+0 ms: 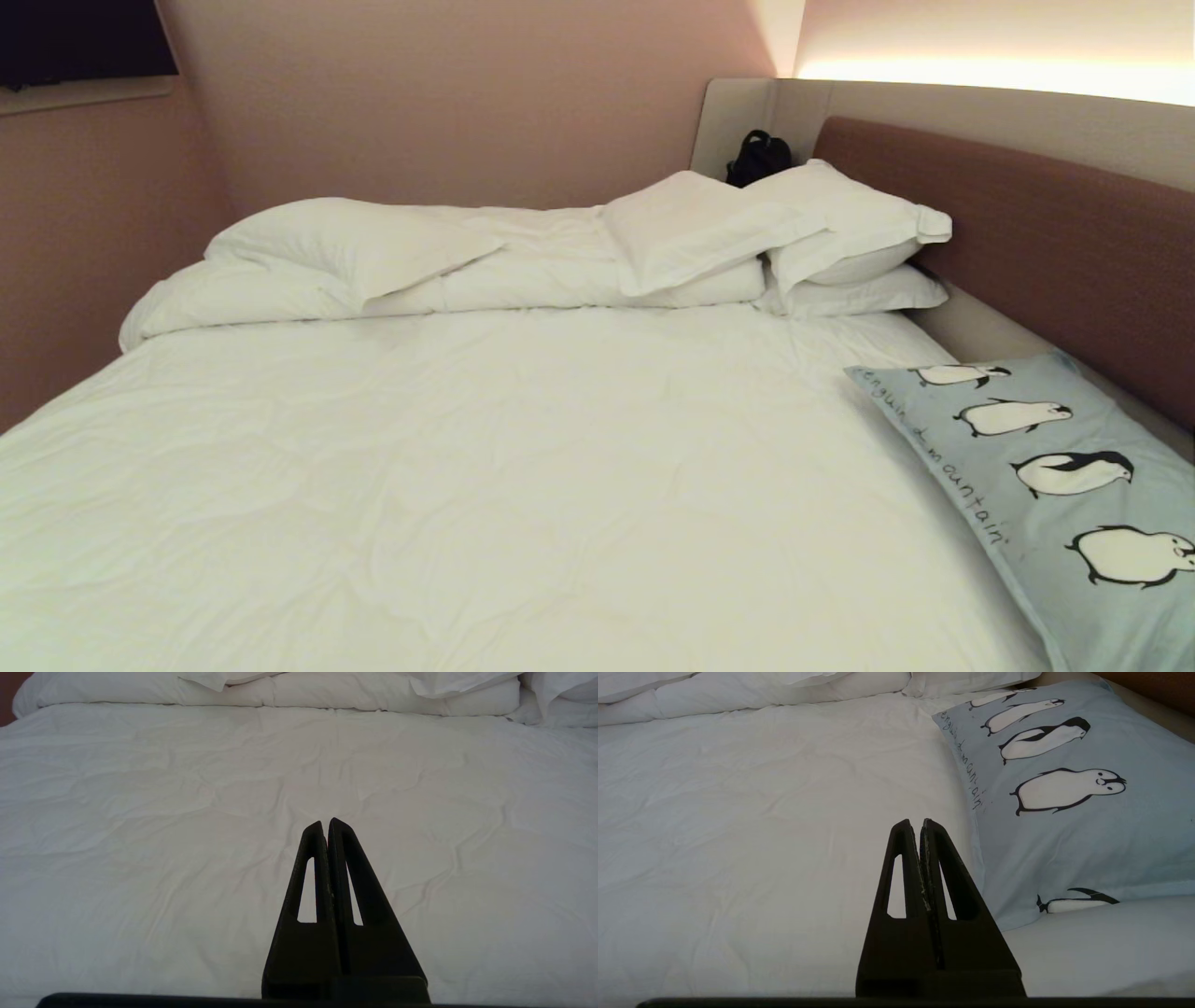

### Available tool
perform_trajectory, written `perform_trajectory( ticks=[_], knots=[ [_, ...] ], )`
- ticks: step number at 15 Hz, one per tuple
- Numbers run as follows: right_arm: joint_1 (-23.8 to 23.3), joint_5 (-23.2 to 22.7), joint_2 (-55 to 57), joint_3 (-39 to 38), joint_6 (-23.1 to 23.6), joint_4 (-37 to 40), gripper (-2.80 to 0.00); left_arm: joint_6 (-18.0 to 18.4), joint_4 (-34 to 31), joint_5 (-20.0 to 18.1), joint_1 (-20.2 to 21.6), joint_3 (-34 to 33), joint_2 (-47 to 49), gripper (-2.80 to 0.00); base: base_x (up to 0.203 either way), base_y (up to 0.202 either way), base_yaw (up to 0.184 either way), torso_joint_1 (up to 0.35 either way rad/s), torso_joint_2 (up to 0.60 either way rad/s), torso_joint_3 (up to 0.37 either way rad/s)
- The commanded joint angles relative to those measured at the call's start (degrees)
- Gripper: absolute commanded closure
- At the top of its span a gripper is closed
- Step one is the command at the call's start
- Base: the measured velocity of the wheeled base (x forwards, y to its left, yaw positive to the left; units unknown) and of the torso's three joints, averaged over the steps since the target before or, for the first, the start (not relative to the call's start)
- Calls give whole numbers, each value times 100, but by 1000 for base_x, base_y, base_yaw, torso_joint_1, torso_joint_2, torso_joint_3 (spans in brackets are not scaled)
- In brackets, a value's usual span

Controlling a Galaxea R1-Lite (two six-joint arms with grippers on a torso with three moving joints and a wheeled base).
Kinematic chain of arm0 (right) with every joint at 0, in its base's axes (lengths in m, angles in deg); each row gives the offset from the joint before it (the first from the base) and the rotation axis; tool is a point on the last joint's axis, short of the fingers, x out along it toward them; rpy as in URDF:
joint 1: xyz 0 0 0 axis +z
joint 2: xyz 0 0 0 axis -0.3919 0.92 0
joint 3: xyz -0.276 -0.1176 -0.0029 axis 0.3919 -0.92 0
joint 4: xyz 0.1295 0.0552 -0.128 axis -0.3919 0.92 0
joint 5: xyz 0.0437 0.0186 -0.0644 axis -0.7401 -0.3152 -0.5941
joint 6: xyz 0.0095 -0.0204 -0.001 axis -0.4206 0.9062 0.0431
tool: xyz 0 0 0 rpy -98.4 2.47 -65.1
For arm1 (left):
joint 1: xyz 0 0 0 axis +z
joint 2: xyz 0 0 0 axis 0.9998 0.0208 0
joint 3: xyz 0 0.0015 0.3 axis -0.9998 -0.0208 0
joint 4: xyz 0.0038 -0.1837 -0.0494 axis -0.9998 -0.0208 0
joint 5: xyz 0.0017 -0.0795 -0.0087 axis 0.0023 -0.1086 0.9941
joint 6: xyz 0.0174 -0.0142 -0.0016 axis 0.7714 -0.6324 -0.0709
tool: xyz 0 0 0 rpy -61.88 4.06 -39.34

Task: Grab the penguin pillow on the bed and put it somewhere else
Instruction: Pick up the pillow

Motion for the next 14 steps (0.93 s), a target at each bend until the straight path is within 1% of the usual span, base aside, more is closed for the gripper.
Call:
perform_trajectory(
  ticks=[1,3,5,8,11,14],
  knots=[
    [0,3,-2,0,-3,-2,0,-4,3,3,1,0,-2,0,0,0,0,0,0,0],
    [0,3,-2,0,32,-2,0,-4,3,3,1,0,-2,0,0,0,0,0,0,0],
    [0,12,-2,104,212,33,0,-4,3,3,1,0,-2,0,0,0,0,0,0,0],
    [0,3,164,983,279,417,0,-4,3,3,1,0,-2,0,0,0,0,0,0,0],
    [5,-4,1116,1584,282,646,0,-4,3,3,1,0,-2,0,0,0,0,0,0,0],
    [2,7,2351,1886,226,443,0,-4,3,3,1,0,-2,0,0,0,0,0,0,0]
  ],
)
